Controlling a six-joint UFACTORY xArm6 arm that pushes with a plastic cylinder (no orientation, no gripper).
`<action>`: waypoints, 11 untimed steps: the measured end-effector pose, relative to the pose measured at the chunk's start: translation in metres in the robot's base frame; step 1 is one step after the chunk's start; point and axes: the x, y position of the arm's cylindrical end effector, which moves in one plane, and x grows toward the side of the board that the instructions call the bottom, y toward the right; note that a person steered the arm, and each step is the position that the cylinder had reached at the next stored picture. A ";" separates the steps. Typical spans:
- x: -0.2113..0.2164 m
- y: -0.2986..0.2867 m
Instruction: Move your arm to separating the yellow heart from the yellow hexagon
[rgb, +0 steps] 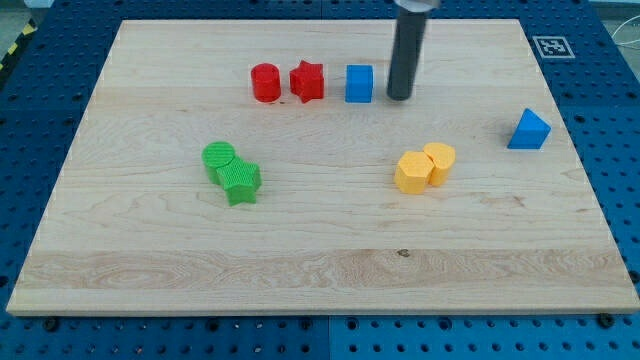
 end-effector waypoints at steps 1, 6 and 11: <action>0.021 0.026; 0.119 0.011; 0.092 -0.029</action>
